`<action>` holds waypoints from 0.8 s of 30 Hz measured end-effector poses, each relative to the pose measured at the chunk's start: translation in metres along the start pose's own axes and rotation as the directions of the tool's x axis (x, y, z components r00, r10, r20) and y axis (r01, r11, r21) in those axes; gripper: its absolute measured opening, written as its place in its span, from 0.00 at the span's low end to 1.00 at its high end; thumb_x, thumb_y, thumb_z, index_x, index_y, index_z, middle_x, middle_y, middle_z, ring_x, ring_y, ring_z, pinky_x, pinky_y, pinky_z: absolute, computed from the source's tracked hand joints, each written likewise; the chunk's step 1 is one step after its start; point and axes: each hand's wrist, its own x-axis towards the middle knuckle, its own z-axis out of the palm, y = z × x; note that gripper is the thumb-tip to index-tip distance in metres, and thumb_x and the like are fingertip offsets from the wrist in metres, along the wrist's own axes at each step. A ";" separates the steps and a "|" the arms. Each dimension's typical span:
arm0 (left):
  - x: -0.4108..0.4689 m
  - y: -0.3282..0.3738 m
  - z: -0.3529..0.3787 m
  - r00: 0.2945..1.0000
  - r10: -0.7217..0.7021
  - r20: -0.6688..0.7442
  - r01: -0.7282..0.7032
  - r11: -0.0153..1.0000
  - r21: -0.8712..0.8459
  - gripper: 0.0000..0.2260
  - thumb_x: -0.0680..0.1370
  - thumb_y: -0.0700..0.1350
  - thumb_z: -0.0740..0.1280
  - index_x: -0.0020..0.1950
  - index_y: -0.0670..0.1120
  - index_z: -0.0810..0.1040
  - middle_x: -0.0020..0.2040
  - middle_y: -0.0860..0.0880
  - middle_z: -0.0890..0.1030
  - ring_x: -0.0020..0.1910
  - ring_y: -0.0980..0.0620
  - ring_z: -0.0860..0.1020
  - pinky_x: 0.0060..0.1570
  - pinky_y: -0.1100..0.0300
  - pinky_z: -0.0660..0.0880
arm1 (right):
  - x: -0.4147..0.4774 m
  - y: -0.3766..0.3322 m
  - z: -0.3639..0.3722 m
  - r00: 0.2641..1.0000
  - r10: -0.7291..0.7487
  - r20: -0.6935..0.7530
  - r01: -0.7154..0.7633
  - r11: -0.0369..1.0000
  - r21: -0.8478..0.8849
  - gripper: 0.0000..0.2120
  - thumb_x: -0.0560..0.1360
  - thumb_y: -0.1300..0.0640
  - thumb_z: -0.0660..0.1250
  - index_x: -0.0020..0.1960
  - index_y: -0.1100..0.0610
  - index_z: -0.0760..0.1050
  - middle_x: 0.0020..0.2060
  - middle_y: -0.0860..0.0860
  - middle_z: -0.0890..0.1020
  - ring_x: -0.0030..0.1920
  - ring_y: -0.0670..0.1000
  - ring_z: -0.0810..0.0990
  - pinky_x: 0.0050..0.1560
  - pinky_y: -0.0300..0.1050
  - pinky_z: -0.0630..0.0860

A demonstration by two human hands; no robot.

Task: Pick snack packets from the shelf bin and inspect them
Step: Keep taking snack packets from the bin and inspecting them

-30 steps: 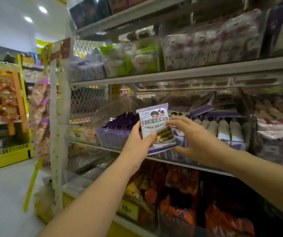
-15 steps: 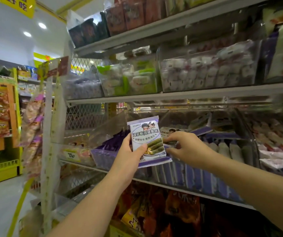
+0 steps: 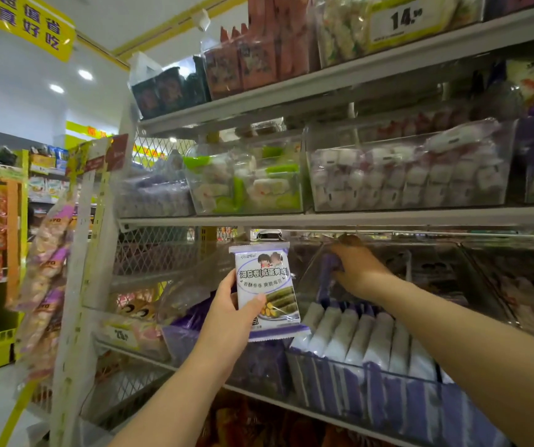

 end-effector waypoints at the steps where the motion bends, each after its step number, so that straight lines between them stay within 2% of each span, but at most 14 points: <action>1: 0.002 -0.001 0.000 1.000 0.002 0.004 -0.002 1.000 0.003 0.23 0.78 0.39 0.68 0.68 0.58 0.67 0.57 0.58 0.81 0.57 0.56 0.80 0.64 0.49 0.73 | 0.002 -0.001 0.006 0.999 0.012 0.032 -0.014 0.997 0.081 0.26 0.75 0.59 0.68 0.71 0.54 0.66 0.61 0.57 0.75 0.61 0.58 0.75 0.59 0.46 0.72; 3: 0.004 -0.003 -0.002 1.000 0.004 0.017 -0.004 1.000 0.008 0.24 0.78 0.40 0.68 0.70 0.58 0.67 0.57 0.58 0.81 0.57 0.58 0.80 0.63 0.52 0.74 | 0.006 -0.003 0.019 0.990 0.033 0.137 -0.057 0.984 0.169 0.36 0.74 0.54 0.71 0.76 0.55 0.57 0.62 0.57 0.76 0.61 0.58 0.76 0.59 0.47 0.73; 4: 0.005 -0.004 -0.002 1.000 0.003 0.024 -0.004 1.000 0.012 0.24 0.78 0.40 0.68 0.70 0.57 0.67 0.57 0.58 0.82 0.57 0.58 0.80 0.62 0.52 0.74 | 0.008 -0.003 0.024 0.988 0.036 0.152 -0.061 0.985 0.159 0.37 0.75 0.53 0.70 0.76 0.55 0.54 0.63 0.58 0.76 0.61 0.59 0.76 0.59 0.48 0.73; 8: 0.010 -0.005 -0.003 1.000 0.002 0.031 -0.002 1.000 0.011 0.24 0.78 0.41 0.68 0.71 0.58 0.67 0.57 0.58 0.82 0.58 0.57 0.80 0.64 0.49 0.73 | 0.017 0.003 0.030 0.998 0.026 0.056 -0.030 0.997 0.070 0.31 0.78 0.56 0.64 0.77 0.55 0.54 0.65 0.61 0.76 0.62 0.62 0.76 0.58 0.47 0.71; 12: 0.014 -0.005 0.000 0.999 -0.018 0.032 0.019 0.999 -0.033 0.24 0.78 0.40 0.68 0.71 0.56 0.67 0.58 0.56 0.82 0.57 0.55 0.81 0.64 0.47 0.74 | 0.016 0.005 0.030 0.994 0.031 0.104 -0.033 0.999 0.021 0.34 0.79 0.57 0.63 0.79 0.54 0.49 0.70 0.61 0.71 0.65 0.61 0.74 0.61 0.48 0.70; 18: 0.015 -0.005 0.003 0.998 -0.051 0.030 0.053 0.996 -0.078 0.22 0.78 0.39 0.69 0.65 0.59 0.69 0.56 0.54 0.83 0.56 0.51 0.81 0.63 0.45 0.73 | 0.006 0.005 0.024 0.997 -0.001 0.074 -0.004 0.998 0.068 0.36 0.76 0.54 0.68 0.76 0.56 0.52 0.58 0.59 0.79 0.56 0.60 0.79 0.55 0.50 0.76; 21: 0.013 -0.003 0.006 0.998 -0.059 0.027 0.062 0.992 -0.111 0.21 0.77 0.38 0.68 0.64 0.58 0.70 0.54 0.54 0.84 0.55 0.50 0.82 0.62 0.45 0.74 | 0.000 0.004 0.021 0.996 0.001 0.084 -0.010 0.994 0.108 0.40 0.75 0.54 0.69 0.78 0.53 0.49 0.62 0.59 0.77 0.57 0.59 0.79 0.56 0.51 0.77; 24: 0.008 0.000 0.009 0.998 -0.051 0.029 0.054 0.992 -0.116 0.23 0.77 0.37 0.68 0.69 0.55 0.69 0.53 0.55 0.84 0.53 0.52 0.83 0.62 0.46 0.75 | -0.008 0.002 0.019 0.996 0.018 0.085 -0.027 0.994 0.106 0.38 0.75 0.53 0.70 0.77 0.51 0.52 0.66 0.58 0.75 0.62 0.59 0.77 0.59 0.50 0.75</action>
